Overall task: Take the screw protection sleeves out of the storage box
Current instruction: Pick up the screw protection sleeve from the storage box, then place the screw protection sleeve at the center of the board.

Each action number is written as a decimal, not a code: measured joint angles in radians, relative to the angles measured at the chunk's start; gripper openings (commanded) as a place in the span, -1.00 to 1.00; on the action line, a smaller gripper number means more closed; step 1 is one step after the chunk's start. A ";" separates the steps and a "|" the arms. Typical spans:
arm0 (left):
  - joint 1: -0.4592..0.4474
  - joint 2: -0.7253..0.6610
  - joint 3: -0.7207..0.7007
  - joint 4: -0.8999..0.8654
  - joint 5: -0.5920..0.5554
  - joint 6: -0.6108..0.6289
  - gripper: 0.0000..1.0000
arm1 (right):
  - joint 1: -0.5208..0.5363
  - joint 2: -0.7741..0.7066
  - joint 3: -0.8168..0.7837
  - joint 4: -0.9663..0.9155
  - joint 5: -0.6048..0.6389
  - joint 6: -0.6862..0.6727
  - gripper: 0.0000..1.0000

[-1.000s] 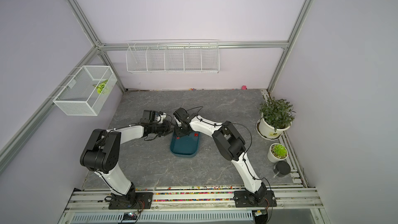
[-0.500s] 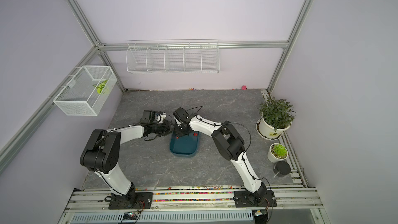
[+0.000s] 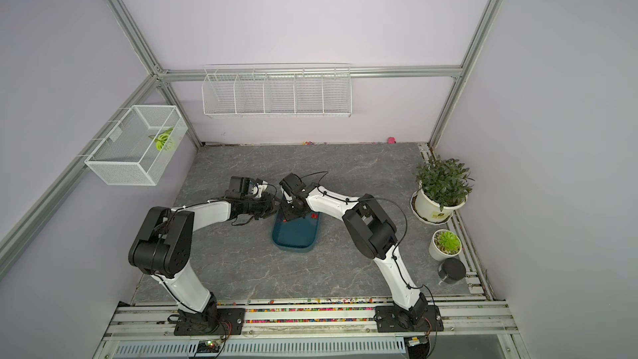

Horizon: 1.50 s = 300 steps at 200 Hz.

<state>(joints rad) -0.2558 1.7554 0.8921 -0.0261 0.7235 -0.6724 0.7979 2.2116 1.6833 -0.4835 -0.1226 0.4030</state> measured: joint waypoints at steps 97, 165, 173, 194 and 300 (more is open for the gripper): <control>0.000 0.008 0.000 -0.002 0.008 0.000 -0.18 | -0.014 -0.200 -0.116 0.027 0.025 -0.013 -0.83; 0.000 0.010 0.000 -0.001 0.008 0.000 -0.18 | -0.130 -0.397 -0.226 -0.013 0.028 -0.047 -0.80; 0.000 0.011 0.000 -0.001 0.008 0.000 -0.18 | -0.144 -0.410 -0.228 -0.023 0.029 -0.057 -0.80; 0.000 0.014 0.000 0.000 0.008 0.000 -0.18 | -0.177 -0.444 -0.258 -0.043 0.029 -0.082 -0.80; 0.000 0.029 0.000 0.006 0.017 -0.003 -0.18 | -0.258 -0.505 -0.478 -0.093 0.018 -0.157 -0.79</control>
<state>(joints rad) -0.2558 1.7840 0.8921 -0.0204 0.7406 -0.6758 0.5396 1.7061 1.2049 -0.5770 -0.1051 0.2462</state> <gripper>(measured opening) 0.411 0.105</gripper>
